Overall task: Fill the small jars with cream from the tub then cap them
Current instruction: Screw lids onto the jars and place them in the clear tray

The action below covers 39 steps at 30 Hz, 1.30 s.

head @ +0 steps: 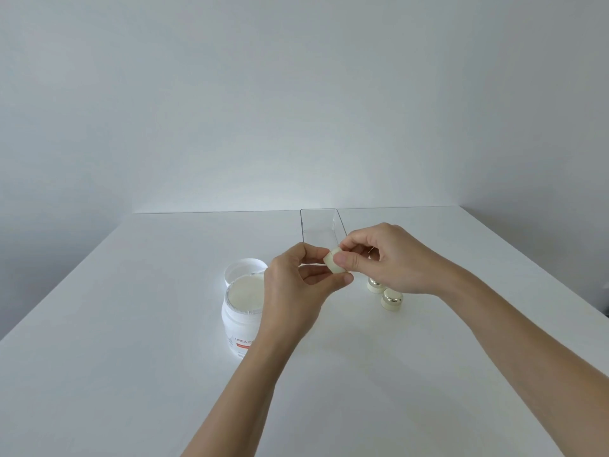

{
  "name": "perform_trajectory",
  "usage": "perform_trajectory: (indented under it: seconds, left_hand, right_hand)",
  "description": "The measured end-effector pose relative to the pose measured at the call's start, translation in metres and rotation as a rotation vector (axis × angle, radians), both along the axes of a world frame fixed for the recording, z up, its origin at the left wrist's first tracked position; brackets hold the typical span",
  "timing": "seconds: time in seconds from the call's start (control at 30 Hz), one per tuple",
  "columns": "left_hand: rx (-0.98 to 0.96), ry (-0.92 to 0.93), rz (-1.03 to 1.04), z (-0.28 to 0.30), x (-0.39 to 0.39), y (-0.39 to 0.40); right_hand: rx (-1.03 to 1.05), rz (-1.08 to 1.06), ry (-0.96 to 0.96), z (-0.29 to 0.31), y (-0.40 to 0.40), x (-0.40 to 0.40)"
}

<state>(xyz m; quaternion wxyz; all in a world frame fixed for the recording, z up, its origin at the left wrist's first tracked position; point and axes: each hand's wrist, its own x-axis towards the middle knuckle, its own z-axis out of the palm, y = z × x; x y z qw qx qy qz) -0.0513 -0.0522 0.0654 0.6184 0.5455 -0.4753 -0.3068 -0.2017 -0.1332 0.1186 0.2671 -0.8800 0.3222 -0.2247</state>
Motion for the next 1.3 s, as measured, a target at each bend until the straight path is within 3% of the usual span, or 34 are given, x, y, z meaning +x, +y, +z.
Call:
perform_trajectory:
  seconds: [0.27, 0.5, 0.67, 1.0, 1.1, 1.3]
  left_hand:
    - [0.054, -0.084, -0.037, -0.004, -0.020, -0.021]
    - [0.291, -0.573, -0.220, -0.041, -0.053, -0.069]
    - [0.318, -0.802, -0.270, -0.059, -0.082, -0.092]
    - [0.369, -0.974, -0.274, -0.042, -0.093, -0.100]
    - [0.353, -0.945, -0.294, -0.008, -0.076, -0.098]
    - [0.339, -0.840, -0.139, 0.067, 0.002, -0.110]
  right_hand:
    - [0.034, -0.085, 0.038, -0.005, -0.018, -0.023]
    - [0.058, -0.347, 0.048, -0.024, -0.054, -0.085]
    - [0.092, -0.404, 0.057, -0.041, -0.062, -0.115]
    - [0.127, -0.411, 0.029, -0.053, -0.073, -0.133]
    - [0.128, -0.394, 0.023, -0.050, -0.077, -0.126]
    - [0.111, -0.304, -0.006, -0.035, -0.090, -0.085]
